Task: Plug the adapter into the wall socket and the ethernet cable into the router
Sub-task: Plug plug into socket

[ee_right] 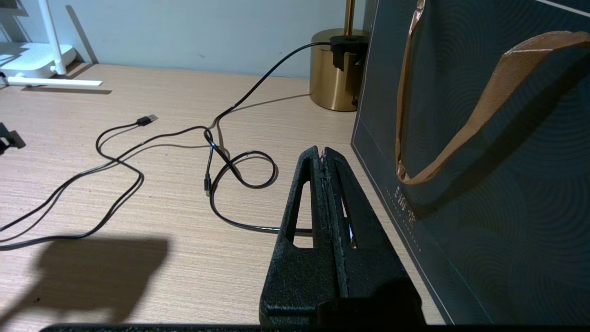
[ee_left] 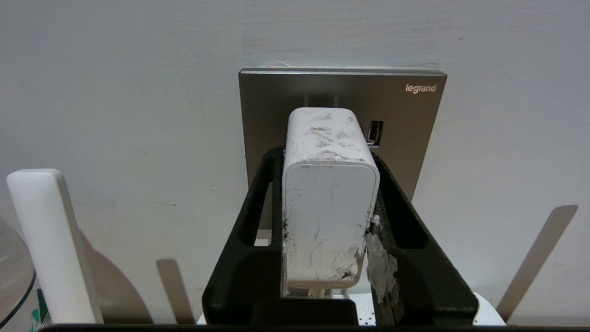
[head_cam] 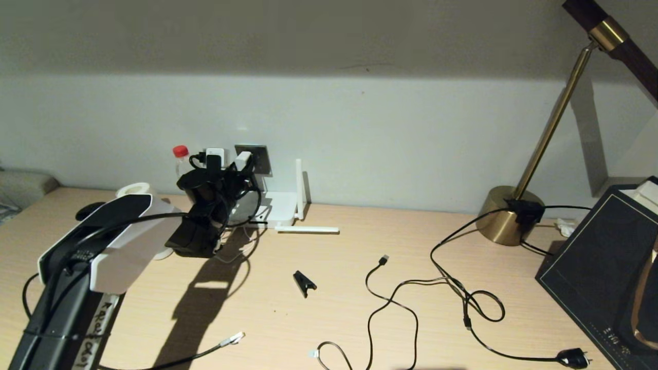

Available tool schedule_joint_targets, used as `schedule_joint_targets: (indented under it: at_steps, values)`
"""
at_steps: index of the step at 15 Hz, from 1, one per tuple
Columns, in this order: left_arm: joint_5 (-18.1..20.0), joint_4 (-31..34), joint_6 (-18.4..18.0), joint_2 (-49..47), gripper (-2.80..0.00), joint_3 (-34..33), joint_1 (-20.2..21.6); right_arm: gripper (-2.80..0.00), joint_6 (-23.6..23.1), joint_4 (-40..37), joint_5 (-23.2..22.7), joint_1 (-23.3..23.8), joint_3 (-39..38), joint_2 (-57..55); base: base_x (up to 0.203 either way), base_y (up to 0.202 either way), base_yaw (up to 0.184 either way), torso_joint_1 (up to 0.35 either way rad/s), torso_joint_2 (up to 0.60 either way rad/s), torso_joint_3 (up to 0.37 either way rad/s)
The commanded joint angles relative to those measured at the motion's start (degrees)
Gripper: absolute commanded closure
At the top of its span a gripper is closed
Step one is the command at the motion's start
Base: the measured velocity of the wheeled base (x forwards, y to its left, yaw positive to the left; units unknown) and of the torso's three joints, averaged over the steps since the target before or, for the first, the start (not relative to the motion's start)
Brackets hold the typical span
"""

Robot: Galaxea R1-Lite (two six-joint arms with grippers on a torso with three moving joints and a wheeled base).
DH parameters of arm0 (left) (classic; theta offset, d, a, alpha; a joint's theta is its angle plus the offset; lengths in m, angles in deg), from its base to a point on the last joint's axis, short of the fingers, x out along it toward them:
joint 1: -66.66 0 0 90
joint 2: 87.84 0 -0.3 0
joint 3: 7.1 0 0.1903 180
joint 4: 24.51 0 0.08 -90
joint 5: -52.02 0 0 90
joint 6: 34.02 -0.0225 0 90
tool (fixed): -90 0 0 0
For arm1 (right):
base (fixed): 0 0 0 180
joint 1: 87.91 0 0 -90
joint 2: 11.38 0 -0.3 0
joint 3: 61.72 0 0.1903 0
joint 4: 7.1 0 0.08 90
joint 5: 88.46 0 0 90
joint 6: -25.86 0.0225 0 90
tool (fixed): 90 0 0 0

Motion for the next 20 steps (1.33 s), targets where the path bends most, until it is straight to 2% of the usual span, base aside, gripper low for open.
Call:
schedule_joint_targets:
  at_steps: [1, 6, 15, 20]
  values:
    - [-0.1, 0.2, 0.0, -1.1, 0.00, 1.9, 0.0, 0.00, 0.0, 0.0, 0.0, 0.0, -2.0, 0.0, 0.000, 0.000, 0.000, 0.000, 0.00, 0.000]
    - [-1.8, 1.2, 0.2, -3.1, 0.00, 5.8, -0.1, 0.00, 0.0, 0.0, 0.0, 0.0, -2.0, 0.0, 0.000, 0.000, 0.000, 0.000, 0.00, 0.000]
    - [-2.0, 1.8, 0.2, -4.3, 0.00, 6.8, -0.1, 0.00, 0.0, 0.0, 0.0, 0.0, -2.0, 0.0, 0.000, 0.000, 0.000, 0.000, 0.00, 0.000]
    - [-4.5, 3.2, 0.1, -6.2, 0.00, 11.3, -0.2, 0.00, 0.0, 0.0, 0.0, 0.0, -2.0, 0.0, 0.000, 0.000, 0.000, 0.000, 0.00, 0.000]
